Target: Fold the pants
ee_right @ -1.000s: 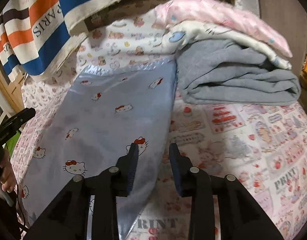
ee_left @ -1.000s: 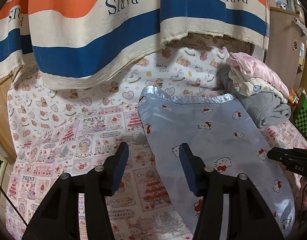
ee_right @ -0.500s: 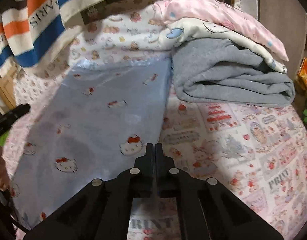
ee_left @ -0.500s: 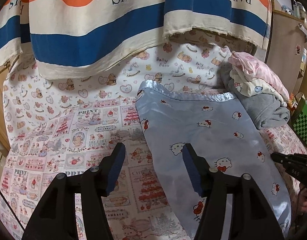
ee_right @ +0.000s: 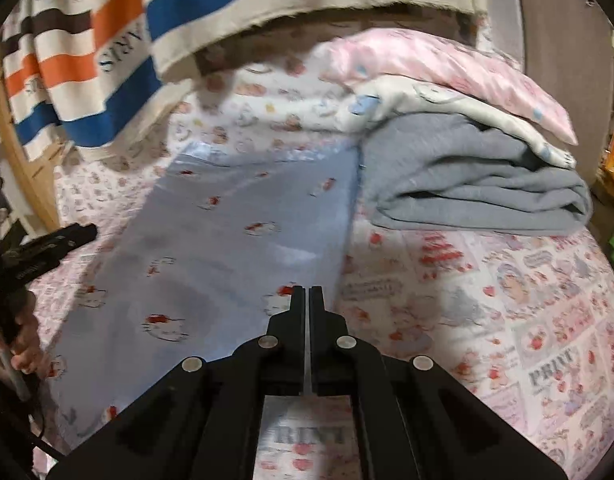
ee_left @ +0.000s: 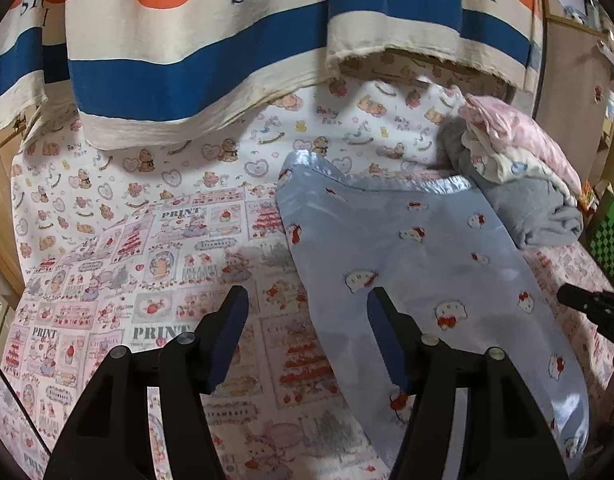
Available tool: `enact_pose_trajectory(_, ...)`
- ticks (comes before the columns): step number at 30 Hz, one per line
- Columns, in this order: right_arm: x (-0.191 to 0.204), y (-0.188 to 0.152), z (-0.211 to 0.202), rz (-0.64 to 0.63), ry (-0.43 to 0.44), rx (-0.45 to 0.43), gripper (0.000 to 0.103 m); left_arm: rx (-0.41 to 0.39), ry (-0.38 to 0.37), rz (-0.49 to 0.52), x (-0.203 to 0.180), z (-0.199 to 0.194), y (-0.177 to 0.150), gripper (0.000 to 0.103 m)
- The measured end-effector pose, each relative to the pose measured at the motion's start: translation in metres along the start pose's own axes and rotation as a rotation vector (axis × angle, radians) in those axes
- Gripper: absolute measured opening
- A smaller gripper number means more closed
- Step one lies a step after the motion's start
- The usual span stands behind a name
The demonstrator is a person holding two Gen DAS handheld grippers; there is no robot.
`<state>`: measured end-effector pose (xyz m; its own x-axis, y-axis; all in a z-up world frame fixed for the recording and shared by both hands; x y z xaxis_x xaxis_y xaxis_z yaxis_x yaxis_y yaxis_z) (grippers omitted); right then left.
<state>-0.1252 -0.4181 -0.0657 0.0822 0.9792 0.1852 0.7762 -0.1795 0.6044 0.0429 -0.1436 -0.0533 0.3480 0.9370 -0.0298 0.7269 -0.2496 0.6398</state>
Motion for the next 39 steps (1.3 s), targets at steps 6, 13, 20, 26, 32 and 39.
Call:
enact_pose_trajectory(6,0.017,-0.004,0.018,-0.019,-0.005,0.064,0.0,0.086,0.031,0.005,-0.009,0.018,-0.015,0.061)
enact_pose_trajectory(13,0.016,-0.016,0.036,-0.023,-0.02,0.141,0.0,0.129,0.022,0.024,-0.019,0.026,-0.027,0.061)
enact_pose_trajectory(20,0.006,-0.016,0.033,-0.012,-0.035,0.14,0.003,0.113,-0.01,0.018,-0.019,0.019,-0.024,0.062)
enact_pose_trajectory(26,0.001,0.001,0.034,-0.011,-0.039,0.107,0.004,0.103,-0.025,0.007,0.001,0.024,0.01,0.077)
enact_pose_trajectory(32,-0.006,0.029,0.038,0.002,-0.078,0.058,0.023,0.095,-0.001,0.008,0.02,0.058,0.063,0.078)
enact_pose_trajectory(39,-0.016,0.076,0.01,-0.028,-0.167,-0.162,0.077,-0.113,0.014,-0.062,0.031,0.053,0.086,0.088)
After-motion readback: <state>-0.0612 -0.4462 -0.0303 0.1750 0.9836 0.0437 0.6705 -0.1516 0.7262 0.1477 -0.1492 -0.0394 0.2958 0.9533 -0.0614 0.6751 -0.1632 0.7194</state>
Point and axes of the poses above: each gripper's, at about its wrist camera, not at the fingertips, and z roughly the way its jaws point, x to its left, y to its top, the point moved 5 cm from there along z, roughly the way its jaws point, and after that the axes turned 10 degrees about x, right-handed, at the moved point
